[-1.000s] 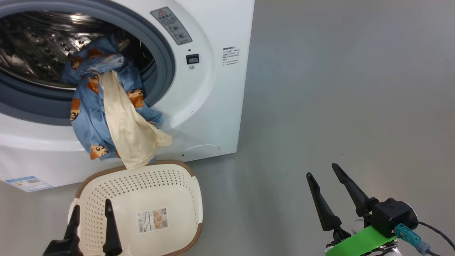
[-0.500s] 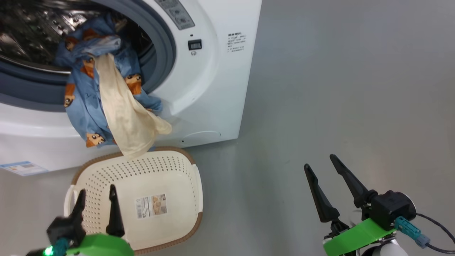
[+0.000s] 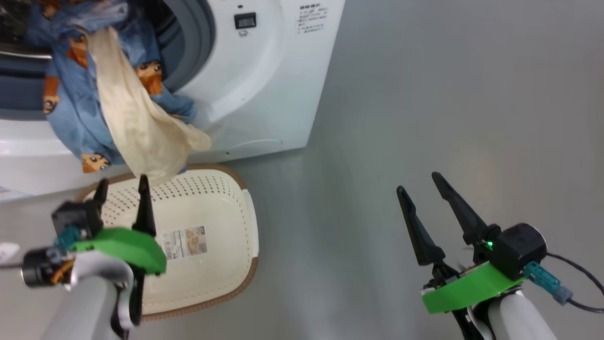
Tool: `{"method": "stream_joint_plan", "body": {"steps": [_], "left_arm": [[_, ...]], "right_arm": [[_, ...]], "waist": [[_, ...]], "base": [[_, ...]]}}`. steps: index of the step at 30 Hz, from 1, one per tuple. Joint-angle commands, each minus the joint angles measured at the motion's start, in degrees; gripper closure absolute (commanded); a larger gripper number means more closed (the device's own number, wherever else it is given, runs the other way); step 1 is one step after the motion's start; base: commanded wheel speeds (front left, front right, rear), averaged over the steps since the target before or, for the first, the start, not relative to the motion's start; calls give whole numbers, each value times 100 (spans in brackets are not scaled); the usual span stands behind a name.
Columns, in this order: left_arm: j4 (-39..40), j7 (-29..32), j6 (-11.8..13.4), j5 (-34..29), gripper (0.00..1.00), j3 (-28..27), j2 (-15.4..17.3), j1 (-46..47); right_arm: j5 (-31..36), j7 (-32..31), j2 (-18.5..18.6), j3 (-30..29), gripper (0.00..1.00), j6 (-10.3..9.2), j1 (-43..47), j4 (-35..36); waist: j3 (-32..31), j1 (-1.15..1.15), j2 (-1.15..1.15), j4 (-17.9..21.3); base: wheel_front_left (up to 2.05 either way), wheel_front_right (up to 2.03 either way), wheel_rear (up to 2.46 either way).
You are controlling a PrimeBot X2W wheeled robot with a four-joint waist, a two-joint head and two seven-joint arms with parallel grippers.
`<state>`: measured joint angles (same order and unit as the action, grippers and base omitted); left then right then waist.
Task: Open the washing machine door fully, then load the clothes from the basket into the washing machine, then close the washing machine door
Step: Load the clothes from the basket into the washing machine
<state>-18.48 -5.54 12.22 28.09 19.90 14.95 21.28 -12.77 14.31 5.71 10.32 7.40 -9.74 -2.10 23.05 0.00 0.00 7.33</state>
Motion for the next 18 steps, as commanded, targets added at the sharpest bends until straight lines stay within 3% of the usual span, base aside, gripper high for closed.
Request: {"method": "stream_joint_plan", "body": {"steps": [1,10,18], "left_arm": [[-104,33,-94,59,0,-217,155,399],[-795,128,-191,138,0,-427,336,1469],[-1059,469,-96,244,0,-606,552,2014]], "right_arm": [[-55,60,5,160,0,9,-139,139],[-180,67,-71,199,0,9,-470,176],[-292,68,-172,276,0,9,-630,166]], "waist": [[336,0,0,157],[776,0,0,433],[991,0,0,615]], "base": [[0,0,0],[0,0,0],[0,0,0]]}}
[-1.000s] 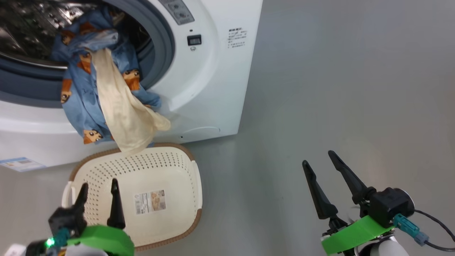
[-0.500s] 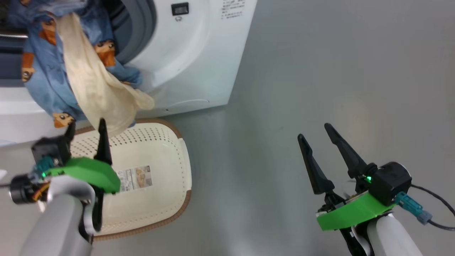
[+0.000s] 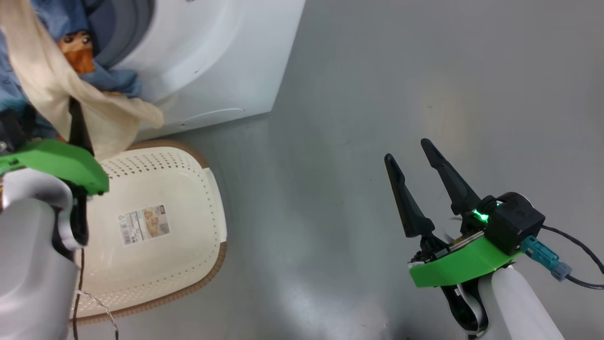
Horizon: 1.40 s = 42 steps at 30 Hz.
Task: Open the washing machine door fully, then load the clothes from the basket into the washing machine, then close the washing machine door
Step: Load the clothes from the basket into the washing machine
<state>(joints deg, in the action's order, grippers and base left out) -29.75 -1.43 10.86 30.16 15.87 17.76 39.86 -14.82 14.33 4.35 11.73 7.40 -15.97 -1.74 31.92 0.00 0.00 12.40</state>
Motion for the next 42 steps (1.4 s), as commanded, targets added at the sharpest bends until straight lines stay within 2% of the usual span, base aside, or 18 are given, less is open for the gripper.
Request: {"method": "stream_joint_plan", "body": {"steps": [1,4,5,6,7,8,15,21,29,34,39,42], "left_arm": [[68,58,40,36,0,-203,271,156],[35,196,58,82,0,-237,332,255],[37,238,66,97,22,-245,346,276],[44,269,84,105,60,-252,359,290],[39,321,122,91,85,-246,381,299],[41,382,133,99,100,-240,394,303],[300,724,165,181,100,-201,474,196],[989,1280,240,283,100,-186,676,-27],[2383,2205,563,365,100,-271,1151,-461],[3027,2444,771,360,100,-458,1404,-512],[3198,2589,910,254,100,-526,1569,-287],[3051,2633,906,180,100,-519,1651,-55]], "right_arm": [[-88,66,-35,135,0,9,-8,130],[-115,66,-62,147,0,9,-40,119],[-121,66,-70,150,0,9,-48,116],[-128,66,-77,150,0,9,-54,113],[-133,66,-83,152,0,9,-58,110],[-136,66,-89,153,0,9,-60,107],[-132,66,-114,125,0,9,-39,93],[-89,66,-121,78,0,9,1,113],[-69,66,-125,66,0,9,71,108],[-77,66,-126,107,0,9,82,105],[-102,67,-127,186,0,9,79,87],[-123,67,-128,236,0,9,73,86]], "waist": [[104,0,0,109],[132,0,0,152],[138,0,0,164],[140,0,0,173],[143,0,0,181],[143,0,0,187],[111,0,0,135],[59,0,0,25],[-49,0,0,-82],[-84,0,0,-72],[-101,0,0,17],[-83,0,0,86]], "base": [[0,0,0],[0,0,0],[0,0,0],[0,0,0],[0,0,0],[0,0,0],[0,0,0],[0,0,0],[0,0,0],[0,0,0],[0,0,0],[0,0,0]]}}
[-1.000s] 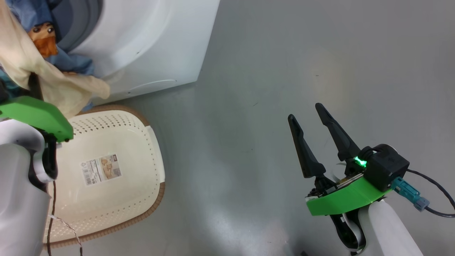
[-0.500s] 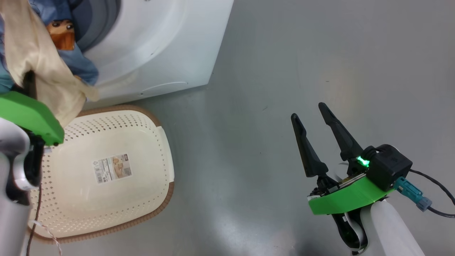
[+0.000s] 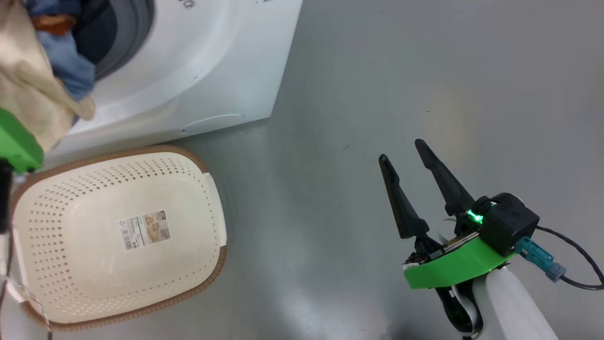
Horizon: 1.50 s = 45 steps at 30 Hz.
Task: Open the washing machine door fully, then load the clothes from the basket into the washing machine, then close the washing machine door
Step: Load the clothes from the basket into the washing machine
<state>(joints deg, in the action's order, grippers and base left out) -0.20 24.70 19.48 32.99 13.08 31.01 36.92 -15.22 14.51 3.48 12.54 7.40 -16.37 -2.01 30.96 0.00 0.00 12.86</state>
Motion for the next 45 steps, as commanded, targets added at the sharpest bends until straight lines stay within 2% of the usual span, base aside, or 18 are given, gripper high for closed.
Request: {"method": "stream_joint_plan", "body": {"steps": [1,6,20,29,36,45], "left_arm": [[16,25,31,-109,100,-252,354,328],[-351,8,-34,-192,100,-242,445,710],[-1744,-155,-468,-661,100,35,745,2482],[-2296,-1092,-607,-1203,100,130,980,3624],[-2887,-1852,-734,-1334,100,176,918,4142],[-3571,-1941,-880,-1176,100,220,731,4379]], "right_arm": [[-91,49,-42,187,0,9,107,112],[-137,49,-44,282,0,9,79,102],[-367,49,-56,527,0,9,-189,145],[-606,49,-59,639,0,9,-400,209],[-707,49,-59,690,0,9,-542,230],[-760,49,-59,680,0,9,-617,216]], "waist": [[27,0,0,80],[84,0,0,217],[696,0,0,718],[1167,0,0,984],[1403,0,0,1049],[1526,0,0,990]], "base": [[0,0,0],[0,0,0],[0,0,0],[0,0,0],[0,0,0],[0,0,0]]}}
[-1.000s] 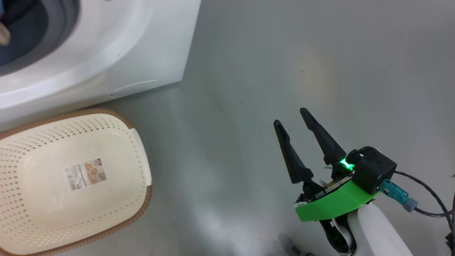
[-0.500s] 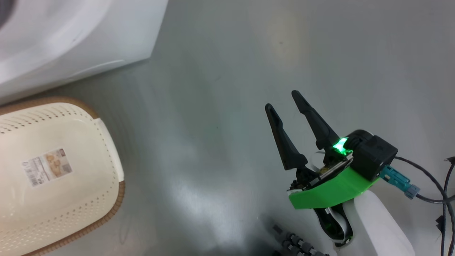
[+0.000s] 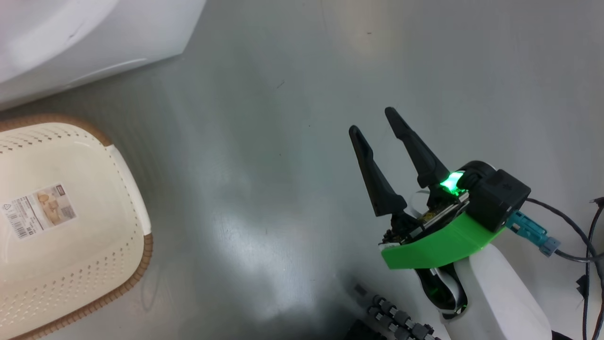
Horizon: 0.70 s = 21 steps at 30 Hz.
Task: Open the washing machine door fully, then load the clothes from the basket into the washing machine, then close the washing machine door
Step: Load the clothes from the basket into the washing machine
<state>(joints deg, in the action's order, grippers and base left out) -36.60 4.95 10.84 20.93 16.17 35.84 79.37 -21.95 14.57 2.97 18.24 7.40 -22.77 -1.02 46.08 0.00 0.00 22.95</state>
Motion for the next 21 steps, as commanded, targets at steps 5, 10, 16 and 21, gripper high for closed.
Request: {"method": "stream_joint_plan", "body": {"steps": [5,10,16,21], "left_arm": [[-39,7,-4,52,78,-70,211,178],[-96,-27,3,163,0,-87,103,158],[-64,-253,3,276,0,-93,-15,-114],[29,-479,39,472,0,-194,-90,-630]], "right_arm": [[-107,42,-9,107,0,9,-31,108],[-108,42,-9,97,0,9,-61,97],[-35,42,-9,28,0,9,-18,76],[57,43,-9,-29,0,9,46,59]], "waist": [[12,0,0,-44],[-34,0,0,-102],[-218,0,0,-244],[-452,0,0,-405]], "base": [[0,0,0],[0,0,0],[0,0,0],[0,0,0]]}}
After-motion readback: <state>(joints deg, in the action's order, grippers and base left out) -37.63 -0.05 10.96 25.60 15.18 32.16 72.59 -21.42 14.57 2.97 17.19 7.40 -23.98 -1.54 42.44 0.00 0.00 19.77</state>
